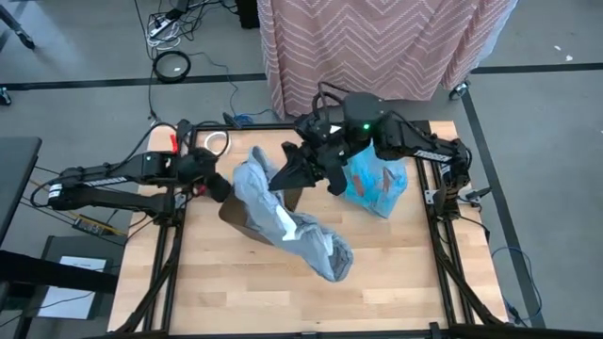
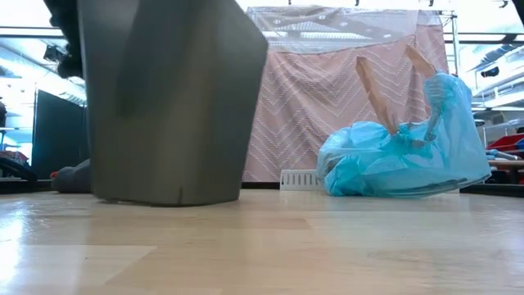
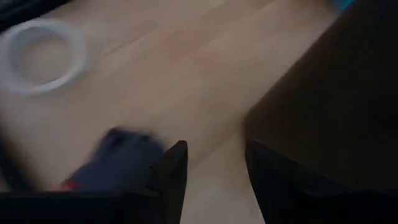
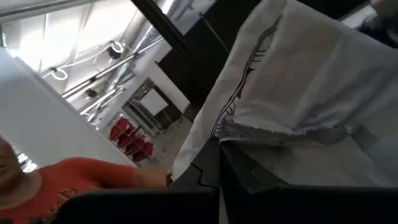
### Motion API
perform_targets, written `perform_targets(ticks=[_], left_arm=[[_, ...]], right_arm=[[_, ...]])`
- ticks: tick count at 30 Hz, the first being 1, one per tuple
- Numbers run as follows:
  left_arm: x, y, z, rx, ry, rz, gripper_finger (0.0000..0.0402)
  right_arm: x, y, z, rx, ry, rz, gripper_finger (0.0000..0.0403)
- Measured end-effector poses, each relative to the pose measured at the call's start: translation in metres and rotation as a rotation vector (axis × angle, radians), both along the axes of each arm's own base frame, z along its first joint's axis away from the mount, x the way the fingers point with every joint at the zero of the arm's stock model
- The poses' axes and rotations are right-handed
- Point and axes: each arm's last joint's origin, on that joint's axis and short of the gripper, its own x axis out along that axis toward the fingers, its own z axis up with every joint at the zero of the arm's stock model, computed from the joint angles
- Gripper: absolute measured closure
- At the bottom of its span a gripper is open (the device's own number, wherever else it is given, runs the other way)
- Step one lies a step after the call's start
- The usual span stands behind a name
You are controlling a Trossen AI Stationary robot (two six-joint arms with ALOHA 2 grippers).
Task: Place trash/remove bag and relplace
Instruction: Put the gray trash bag into the black trash bin
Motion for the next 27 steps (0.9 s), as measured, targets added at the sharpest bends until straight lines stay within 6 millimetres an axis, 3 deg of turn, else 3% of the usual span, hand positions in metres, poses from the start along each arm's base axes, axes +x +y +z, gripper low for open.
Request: perform_targets(ticks=[6,12,20,27], left_arm=[[0.019,0.001,-0.005,-0.044,-0.166,-0.015,0.0231],[0.028,0.003,-0.006,-0.045,-0.197,-0.004,0.0231],[0.057,0.006,-0.014,-0.049,-0.238,-0.01,0.0231],[0.087,0.009,-0.024,-0.063,-0.291,-0.047,0.0231]], right_arm=[[-0.04,-0.007,0.026,0.006,-0.024,-0.077,0.0403],[-0.077,-0.025,0.034,-0.042,0.07,-0.231,0.0403],[-0.097,-0.03,0.037,-0.005,0.142,-0.229,0.0403],[-0.107,-0.024,0.025,0.061,0.342,-0.167,0.0403]])
